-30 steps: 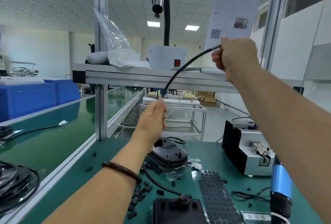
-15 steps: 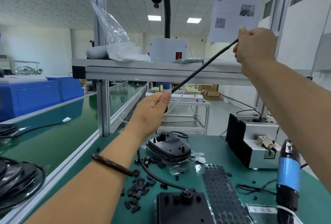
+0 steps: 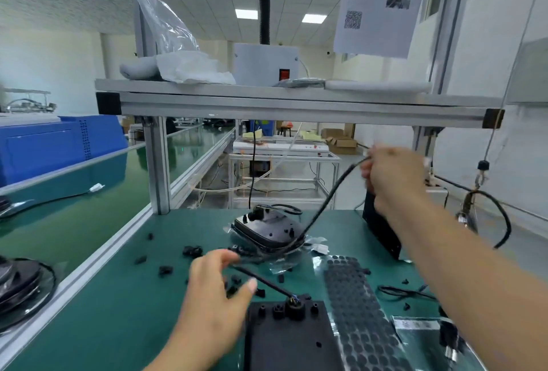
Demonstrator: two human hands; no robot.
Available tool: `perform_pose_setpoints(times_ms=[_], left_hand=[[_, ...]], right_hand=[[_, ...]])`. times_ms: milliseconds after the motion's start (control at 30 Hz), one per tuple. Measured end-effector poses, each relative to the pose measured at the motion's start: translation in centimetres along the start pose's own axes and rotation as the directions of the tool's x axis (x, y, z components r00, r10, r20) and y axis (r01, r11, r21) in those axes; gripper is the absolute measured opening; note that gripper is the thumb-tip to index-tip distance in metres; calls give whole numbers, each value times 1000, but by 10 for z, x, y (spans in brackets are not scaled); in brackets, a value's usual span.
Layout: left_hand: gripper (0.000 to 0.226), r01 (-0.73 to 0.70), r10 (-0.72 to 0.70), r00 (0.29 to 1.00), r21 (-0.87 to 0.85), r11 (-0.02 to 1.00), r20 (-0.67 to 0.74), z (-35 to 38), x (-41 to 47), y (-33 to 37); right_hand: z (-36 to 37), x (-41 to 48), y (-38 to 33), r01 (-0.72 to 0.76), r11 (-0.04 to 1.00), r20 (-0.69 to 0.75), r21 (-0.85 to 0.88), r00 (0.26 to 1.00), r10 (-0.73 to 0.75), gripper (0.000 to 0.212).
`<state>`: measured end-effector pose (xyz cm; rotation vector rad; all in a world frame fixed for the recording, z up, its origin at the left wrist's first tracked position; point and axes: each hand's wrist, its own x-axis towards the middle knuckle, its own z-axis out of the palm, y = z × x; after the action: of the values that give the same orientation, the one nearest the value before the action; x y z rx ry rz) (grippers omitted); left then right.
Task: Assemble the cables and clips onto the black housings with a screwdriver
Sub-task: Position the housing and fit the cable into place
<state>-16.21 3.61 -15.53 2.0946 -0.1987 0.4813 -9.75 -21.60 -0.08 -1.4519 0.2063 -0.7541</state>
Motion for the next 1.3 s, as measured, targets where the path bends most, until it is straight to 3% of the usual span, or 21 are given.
perform_pose_setpoints(times_ms=[67, 133, 200, 267, 367, 433, 700, 967, 1033, 1100, 1200, 1300], left_hand=[[24, -378, 347, 922, 204, 903, 173, -1, -4, 14], [29, -528, 394, 833, 344, 777, 388, -3, 5, 27], [30, -581, 382, 798, 426, 694, 467, -5, 19, 34], [27, -629, 414, 762, 417, 656, 498, -7, 29, 38], [24, -666, 423, 722, 385, 639, 548, -11, 36, 39], [25, -667, 412, 714, 371, 646, 566, -13, 39, 38], [31, -685, 369, 705, 448, 574, 605, -12, 37, 44], [29, -749, 395, 655, 485, 451, 644, -6, 39, 46], [30, -749, 404, 648, 446, 490, 645, -6, 40, 45], [28, -713, 417, 658, 342, 612, 627, -9, 37, 36], [26, -570, 429, 748, 160, 806, 506, -12, 18, 18], [27, -572, 501, 783, 111, 813, 369, -6, 10, 2]], right_hand=[[-1, -18, 33, -89, 994, 97, -60, 991, 94, 18], [-3, -35, 55, -207, 976, 252, -67, 943, 217, 22], [-6, -52, 68, -266, 958, 422, -108, 861, 286, 42], [-12, -72, 78, -135, 966, 569, -219, 787, 239, 48], [-22, -105, 95, 163, 930, 724, -331, 676, 139, 17], [-29, -120, 104, 219, 918, 764, -330, 634, 123, 11], [-39, -132, 120, 177, 962, 670, -206, 743, 7, 15], [-38, -129, 122, 265, 948, 679, -178, 730, -76, 12], [-38, -128, 119, 292, 934, 681, -206, 728, -77, 15], [-39, -126, 117, 301, 930, 706, -210, 705, -69, 19], [-45, -122, 113, 320, 920, 764, -228, 644, -35, 14], [-44, -107, 103, 225, 950, 706, -217, 708, -6, 8]])
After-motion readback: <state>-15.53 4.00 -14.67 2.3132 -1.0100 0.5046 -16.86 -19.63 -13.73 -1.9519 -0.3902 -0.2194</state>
